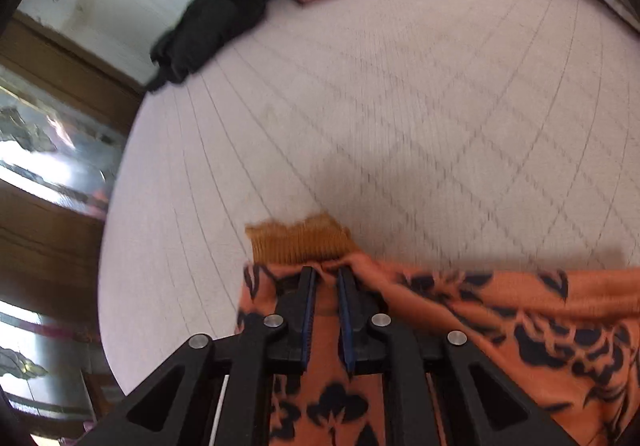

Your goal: Fold small clothes

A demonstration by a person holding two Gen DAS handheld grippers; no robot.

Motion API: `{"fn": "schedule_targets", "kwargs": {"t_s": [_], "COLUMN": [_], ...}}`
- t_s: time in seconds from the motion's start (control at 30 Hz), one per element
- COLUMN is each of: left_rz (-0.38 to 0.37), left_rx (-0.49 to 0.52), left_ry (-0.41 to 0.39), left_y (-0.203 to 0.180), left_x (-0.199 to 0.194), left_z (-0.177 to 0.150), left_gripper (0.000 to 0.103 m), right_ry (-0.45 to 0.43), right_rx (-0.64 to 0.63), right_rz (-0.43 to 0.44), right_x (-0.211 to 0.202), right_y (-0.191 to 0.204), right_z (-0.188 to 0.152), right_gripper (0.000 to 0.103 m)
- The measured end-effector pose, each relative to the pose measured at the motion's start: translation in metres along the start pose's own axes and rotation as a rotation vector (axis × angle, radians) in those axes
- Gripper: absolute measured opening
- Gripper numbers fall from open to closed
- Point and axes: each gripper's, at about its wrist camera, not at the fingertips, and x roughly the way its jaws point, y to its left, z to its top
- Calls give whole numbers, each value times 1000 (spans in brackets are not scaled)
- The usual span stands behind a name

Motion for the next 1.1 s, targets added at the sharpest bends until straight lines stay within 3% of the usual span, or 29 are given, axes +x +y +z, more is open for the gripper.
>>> {"fn": "schedule_targets", "kwargs": {"t_s": [0.07,0.23,0.33,0.43,0.5,0.57,0.63,0.73,0.77,0.87,0.93,1.1], "left_rz": [-7,-18,11,11,29,56,80,94,101,130,139,106], "left_rx": [-3,-3,15,-44,-93,-110,-100,-72,-63,-32,-17,-47], "left_ry": [1,-12,-119,-173,-162,-95,-57,-54,-56,-65,-65,-49], "left_y": [0,2,3,16,25,27,26,21,20,15,13,20], "left_x": [0,-8,-31,-42,-37,-23,-12,-12,-13,-15,-14,-10], "left_z": [1,5,11,16,18,16,11,10,9,4,6,10], "left_gripper": [87,87,86,86,86,87,87,87,87,87,87,87], "right_ry": [4,-82,-107,-114,-113,-120,-109,-20,-32,-13,-57,-161], "right_rx": [36,-3,-8,-25,-29,-14,-1,21,13,-15,-21,16], "right_rz": [11,6,14,-14,-34,-26,-41,-145,-134,-160,-165,-245], "right_x": [-12,-78,-114,-145,-159,-165,-162,-141,-139,-144,-151,-131], "right_y": [-3,-20,-32,-41,-47,-52,-57,-76,-80,-69,-60,-56], "right_z": [-1,-27,-51,-85,-108,-133,-153,-182,-188,-176,-158,-77], "right_gripper": [14,16,16,16,16,16,16,15,15,15,15,16]}}
